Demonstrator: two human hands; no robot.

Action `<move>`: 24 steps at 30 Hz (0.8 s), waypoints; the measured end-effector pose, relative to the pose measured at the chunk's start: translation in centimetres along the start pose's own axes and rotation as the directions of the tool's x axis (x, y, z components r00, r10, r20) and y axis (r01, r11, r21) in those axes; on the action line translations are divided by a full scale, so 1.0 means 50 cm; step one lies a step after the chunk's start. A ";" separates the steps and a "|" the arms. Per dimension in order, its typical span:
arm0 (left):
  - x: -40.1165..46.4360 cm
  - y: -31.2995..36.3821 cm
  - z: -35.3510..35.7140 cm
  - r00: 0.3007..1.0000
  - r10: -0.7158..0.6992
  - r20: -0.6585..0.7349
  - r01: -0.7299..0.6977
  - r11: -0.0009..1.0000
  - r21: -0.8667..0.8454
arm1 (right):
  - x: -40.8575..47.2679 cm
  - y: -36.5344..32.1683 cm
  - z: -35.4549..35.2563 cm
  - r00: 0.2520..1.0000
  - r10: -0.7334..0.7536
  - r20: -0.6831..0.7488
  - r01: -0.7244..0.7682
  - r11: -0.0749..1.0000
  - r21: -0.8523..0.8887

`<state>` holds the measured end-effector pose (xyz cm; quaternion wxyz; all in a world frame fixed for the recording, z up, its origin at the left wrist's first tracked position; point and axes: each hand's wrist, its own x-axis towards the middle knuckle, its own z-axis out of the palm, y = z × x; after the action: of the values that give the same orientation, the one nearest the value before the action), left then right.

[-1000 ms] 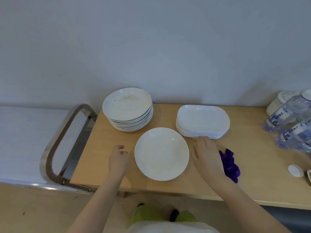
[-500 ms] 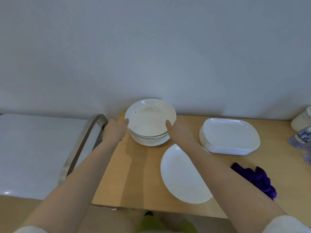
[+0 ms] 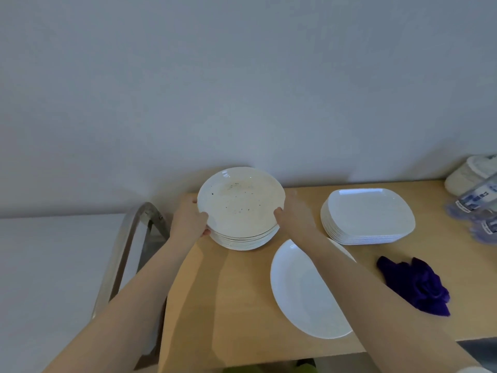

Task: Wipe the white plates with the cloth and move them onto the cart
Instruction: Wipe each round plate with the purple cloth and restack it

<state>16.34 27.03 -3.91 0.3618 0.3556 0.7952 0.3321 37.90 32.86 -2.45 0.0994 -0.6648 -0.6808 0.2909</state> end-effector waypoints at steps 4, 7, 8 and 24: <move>-0.009 -0.007 0.005 0.998 0.066 -0.004 -0.066 0.998 -0.016 | -0.003 0.011 0.012 0.998 0.005 -0.058 0.000 0.997 0.081; -0.022 -0.002 0.006 0.994 0.111 -0.011 -0.111 0.993 -0.047 | -0.003 0.022 0.017 0.995 0.015 -0.101 0.003 0.986 0.169; -0.029 0.001 0.005 0.992 0.126 -0.015 -0.127 0.989 -0.075 | -0.005 0.024 0.015 0.993 0.004 -0.119 0.020 0.978 0.205; -0.304 0.035 0.136 0.993 0.121 0.018 -0.100 0.890 -0.445 | -0.218 0.242 -0.067 0.969 0.020 -0.244 0.108 0.861 0.496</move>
<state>29.79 17.56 -0.90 0.4315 0.3161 0.6689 0.5162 50.94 22.59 -3.35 0.3588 -0.6299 -0.5785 0.3739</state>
